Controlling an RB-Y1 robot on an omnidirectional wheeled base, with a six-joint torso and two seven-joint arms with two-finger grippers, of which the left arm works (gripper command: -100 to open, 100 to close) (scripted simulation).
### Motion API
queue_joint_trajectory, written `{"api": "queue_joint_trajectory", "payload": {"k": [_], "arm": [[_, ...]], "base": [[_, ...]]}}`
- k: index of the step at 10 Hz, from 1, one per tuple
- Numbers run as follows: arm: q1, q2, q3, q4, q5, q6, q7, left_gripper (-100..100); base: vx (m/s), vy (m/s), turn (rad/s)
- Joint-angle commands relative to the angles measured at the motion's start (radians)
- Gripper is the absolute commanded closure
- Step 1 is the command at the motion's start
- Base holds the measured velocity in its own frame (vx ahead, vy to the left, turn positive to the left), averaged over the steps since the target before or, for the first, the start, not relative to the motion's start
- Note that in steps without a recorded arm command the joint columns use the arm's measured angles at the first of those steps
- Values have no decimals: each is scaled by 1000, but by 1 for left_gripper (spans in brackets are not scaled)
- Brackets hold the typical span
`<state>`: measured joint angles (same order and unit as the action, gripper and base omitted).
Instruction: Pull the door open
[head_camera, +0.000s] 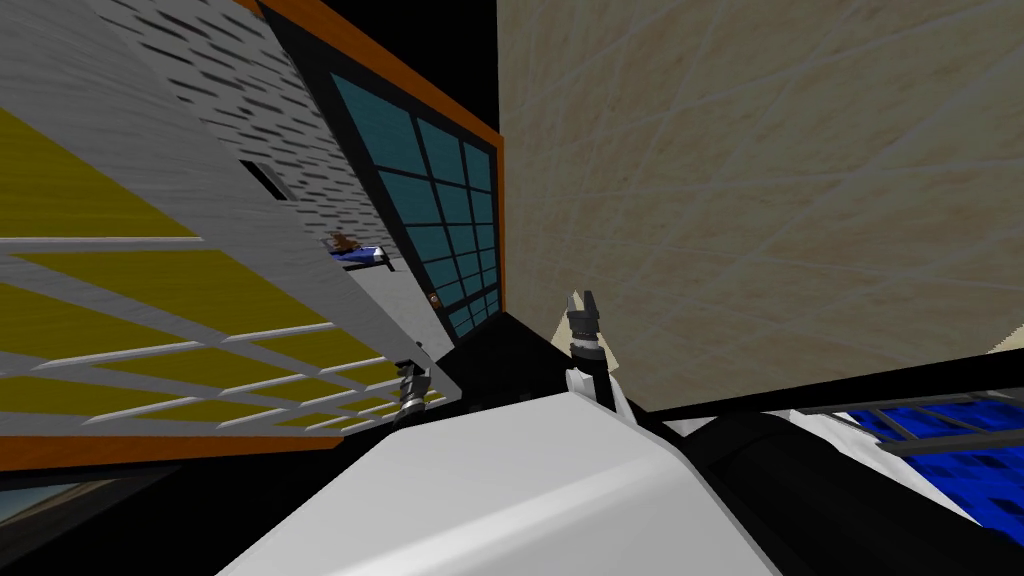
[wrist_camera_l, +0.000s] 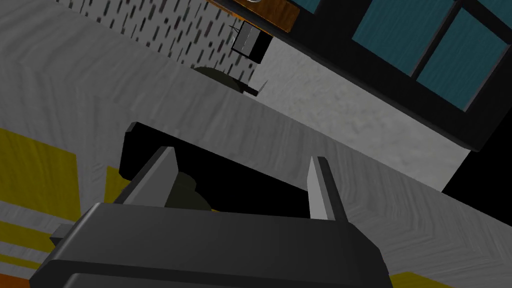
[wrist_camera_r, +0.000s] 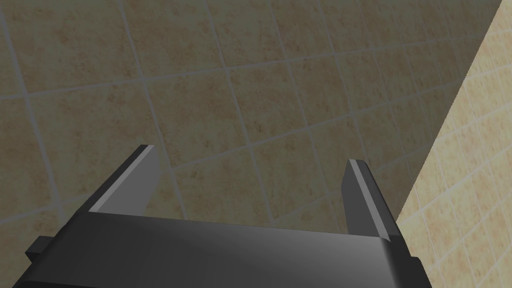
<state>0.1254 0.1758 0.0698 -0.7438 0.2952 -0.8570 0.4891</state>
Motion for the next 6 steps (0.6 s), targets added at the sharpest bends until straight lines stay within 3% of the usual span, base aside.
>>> {"api": "queue_joint_trajectory", "payload": {"k": [1, 5, 6], "arm": [[13, 11, 5, -26, 24, 2, 43, -100], [6, 17, -32, -41, 69, 5, 167, -100], [6, 17, -32, -41, 69, 5, 176, -100]], "base": [[-96, 32, -76], [-104, 45, -84], [-84, 44, -43]]}}
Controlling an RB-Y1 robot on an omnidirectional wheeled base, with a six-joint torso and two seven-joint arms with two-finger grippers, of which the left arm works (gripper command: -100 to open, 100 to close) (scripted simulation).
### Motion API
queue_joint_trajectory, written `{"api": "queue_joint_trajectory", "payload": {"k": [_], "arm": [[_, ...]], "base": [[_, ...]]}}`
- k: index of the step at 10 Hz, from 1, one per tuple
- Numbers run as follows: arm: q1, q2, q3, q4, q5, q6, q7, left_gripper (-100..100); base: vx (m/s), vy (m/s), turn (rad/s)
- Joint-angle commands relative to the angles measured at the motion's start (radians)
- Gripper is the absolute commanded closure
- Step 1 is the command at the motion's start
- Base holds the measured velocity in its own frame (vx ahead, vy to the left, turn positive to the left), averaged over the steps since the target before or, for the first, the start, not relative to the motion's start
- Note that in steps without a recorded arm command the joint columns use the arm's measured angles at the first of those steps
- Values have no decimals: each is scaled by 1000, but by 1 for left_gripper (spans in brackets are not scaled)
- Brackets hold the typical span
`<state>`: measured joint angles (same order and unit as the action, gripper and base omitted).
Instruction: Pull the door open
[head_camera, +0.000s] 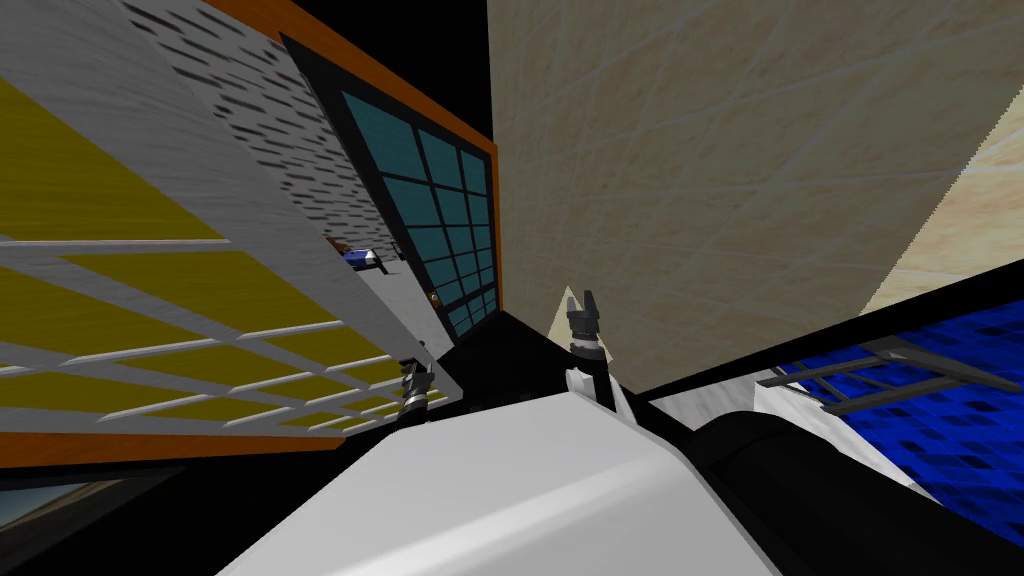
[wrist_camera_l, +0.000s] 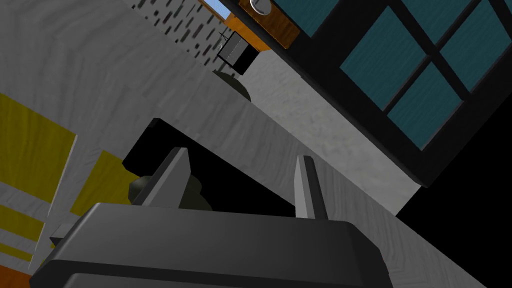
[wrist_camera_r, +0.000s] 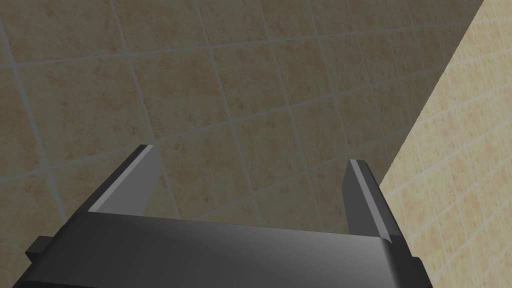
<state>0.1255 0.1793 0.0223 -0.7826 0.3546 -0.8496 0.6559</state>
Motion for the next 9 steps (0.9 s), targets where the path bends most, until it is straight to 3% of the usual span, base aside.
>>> {"api": "queue_joint_trajectory", "payload": {"k": [1, 4, 5, 9], "arm": [[4, 15, 6, -6, 22, -1, 45, -100], [0, 18, -15, -14, 47, 0, 117, -100], [0, 18, -15, -14, 47, 0, 118, -100], [-6, 23, -46, -26, 86, 3, 230, -100]], "base": [[-74, 43, -51], [-59, 29, -62], [-40, 32, -41], [-73, 31, -65]]}}
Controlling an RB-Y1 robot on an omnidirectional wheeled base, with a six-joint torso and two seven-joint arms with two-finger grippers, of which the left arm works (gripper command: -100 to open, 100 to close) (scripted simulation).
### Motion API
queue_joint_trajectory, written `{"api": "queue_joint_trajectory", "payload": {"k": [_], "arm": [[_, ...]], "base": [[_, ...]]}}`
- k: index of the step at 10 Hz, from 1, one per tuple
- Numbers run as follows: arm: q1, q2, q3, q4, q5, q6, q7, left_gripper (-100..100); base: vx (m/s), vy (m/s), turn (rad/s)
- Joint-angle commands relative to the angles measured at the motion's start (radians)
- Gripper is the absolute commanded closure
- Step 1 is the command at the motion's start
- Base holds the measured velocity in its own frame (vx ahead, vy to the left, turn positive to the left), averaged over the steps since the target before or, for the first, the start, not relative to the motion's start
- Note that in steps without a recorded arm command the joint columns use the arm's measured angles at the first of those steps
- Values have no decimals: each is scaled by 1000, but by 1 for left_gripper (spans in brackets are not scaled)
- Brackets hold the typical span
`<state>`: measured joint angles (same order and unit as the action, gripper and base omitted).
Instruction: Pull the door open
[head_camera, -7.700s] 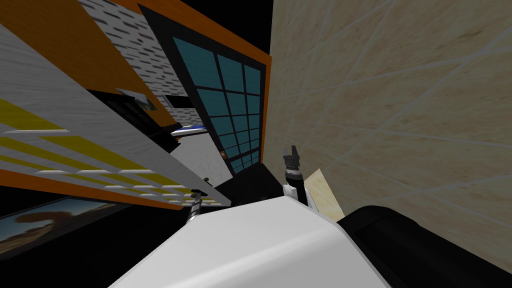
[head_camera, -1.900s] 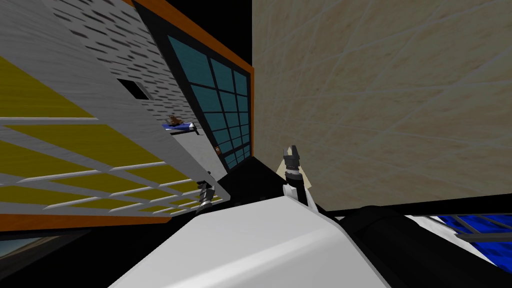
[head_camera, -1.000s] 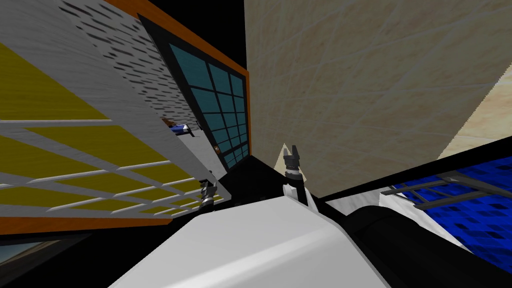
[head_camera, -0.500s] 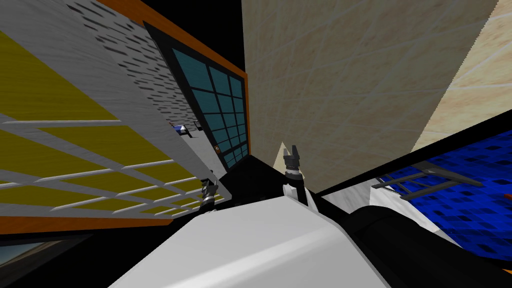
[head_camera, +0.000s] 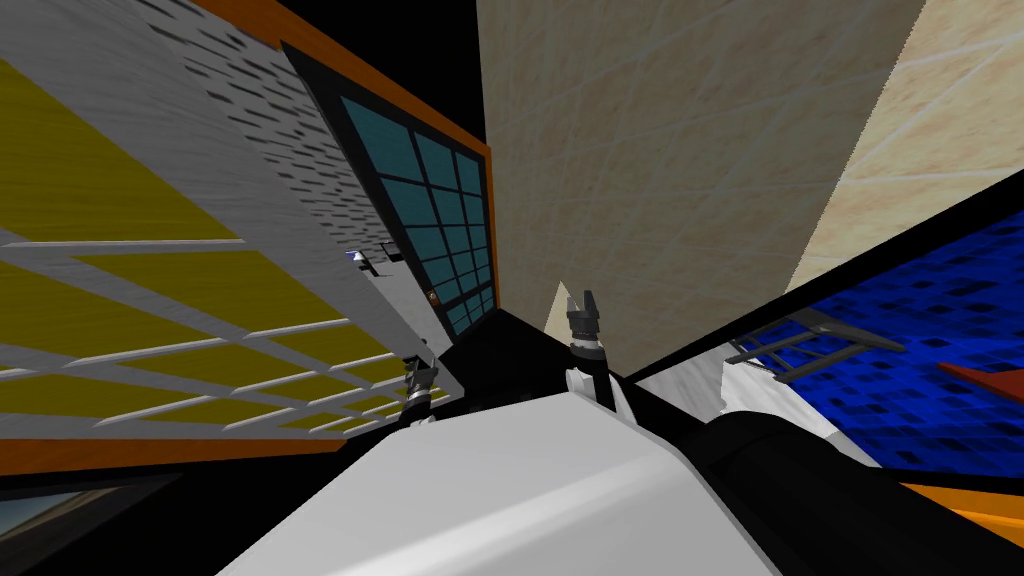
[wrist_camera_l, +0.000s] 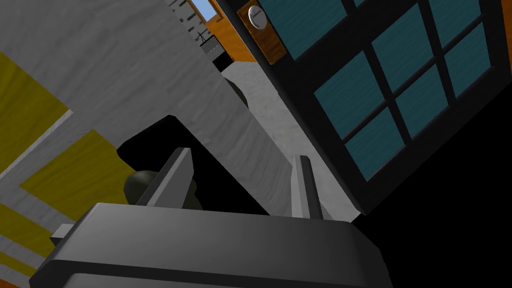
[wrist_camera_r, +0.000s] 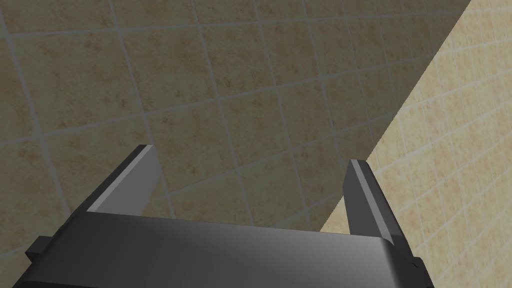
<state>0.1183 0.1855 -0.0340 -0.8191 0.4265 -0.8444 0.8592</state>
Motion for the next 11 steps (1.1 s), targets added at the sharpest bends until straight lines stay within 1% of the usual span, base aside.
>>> {"api": "queue_joint_trajectory", "payload": {"k": [1, 2, 4, 5, 7, 8, 11], "arm": [[-1, 18, 0, 6, 27, -1, 50, -100], [-1, 18, 0, 6, 27, -1, 64, -100], [-4, 21, -20, -2, 52, 0, 126, -100], [-4, 21, -20, -2, 52, 0, 136, -100], [-8, 24, -40, -9, 75, 2, 199, -100], [-8, 24, -40, -9, 75, 2, 206, -100], [-13, 28, -67, -20, 109, 4, 297, -100]], "base": [[-96, 50, -91], [-57, 38, -45], [-75, 28, -73], [-70, 26, -48], [-67, 33, -69], [-46, 38, -30], [-98, 24, -80]]}}
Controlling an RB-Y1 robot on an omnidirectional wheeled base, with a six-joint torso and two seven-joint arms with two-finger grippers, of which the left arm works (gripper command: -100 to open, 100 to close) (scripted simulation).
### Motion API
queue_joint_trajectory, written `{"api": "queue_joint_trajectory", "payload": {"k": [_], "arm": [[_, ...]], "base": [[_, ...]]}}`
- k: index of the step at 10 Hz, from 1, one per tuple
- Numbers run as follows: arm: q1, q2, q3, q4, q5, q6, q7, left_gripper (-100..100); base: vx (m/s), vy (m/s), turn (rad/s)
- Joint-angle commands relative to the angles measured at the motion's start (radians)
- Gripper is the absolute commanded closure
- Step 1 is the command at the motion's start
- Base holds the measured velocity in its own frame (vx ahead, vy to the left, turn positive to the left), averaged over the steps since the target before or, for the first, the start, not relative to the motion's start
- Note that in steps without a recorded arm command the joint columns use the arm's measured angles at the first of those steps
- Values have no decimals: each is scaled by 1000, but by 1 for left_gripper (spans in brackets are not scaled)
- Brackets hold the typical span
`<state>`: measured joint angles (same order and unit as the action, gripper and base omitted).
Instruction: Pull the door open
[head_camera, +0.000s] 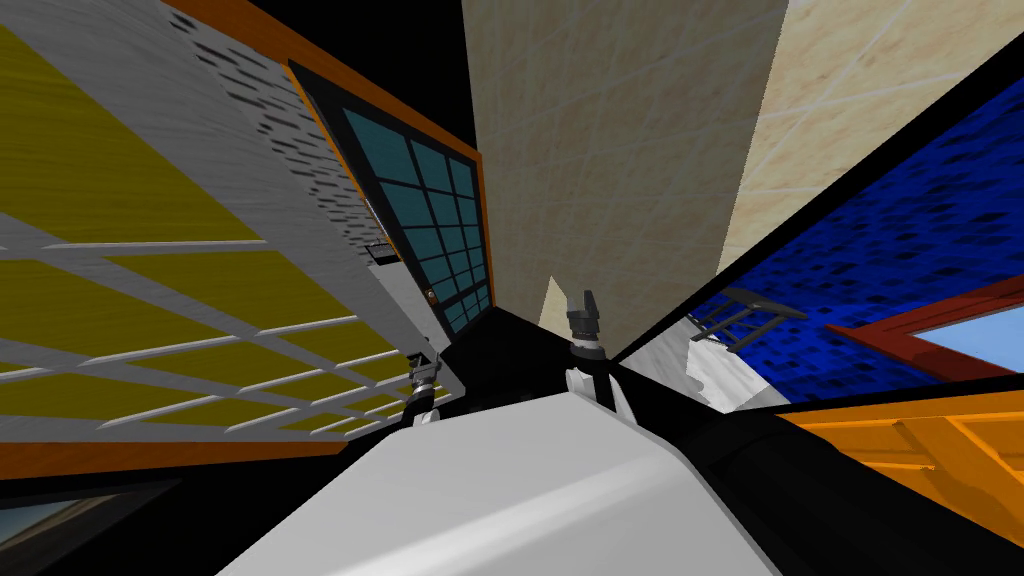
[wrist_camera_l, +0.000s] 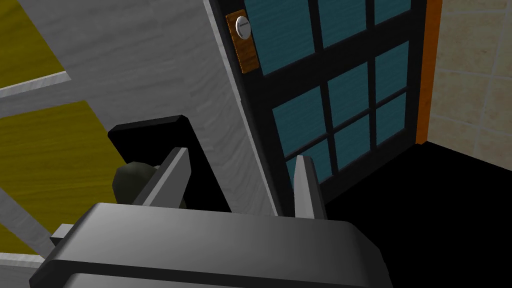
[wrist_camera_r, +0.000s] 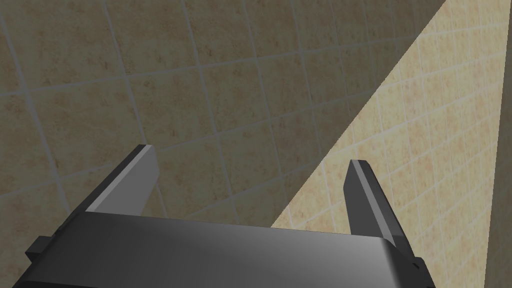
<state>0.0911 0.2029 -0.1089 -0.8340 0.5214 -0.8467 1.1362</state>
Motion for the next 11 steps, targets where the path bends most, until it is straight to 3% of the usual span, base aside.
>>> {"api": "queue_joint_trajectory", "payload": {"k": [1, 7, 11], "arm": [[13, 12, 0, -8, 24, 7, 50, -100], [7, 17, -33, -21, 64, 10, 173, -100], [4, 19, -48, -27, 83, 11, 227, -100]], "base": [[-112, 30, -73], [-74, 28, -51], [-55, 10, -29]]}}
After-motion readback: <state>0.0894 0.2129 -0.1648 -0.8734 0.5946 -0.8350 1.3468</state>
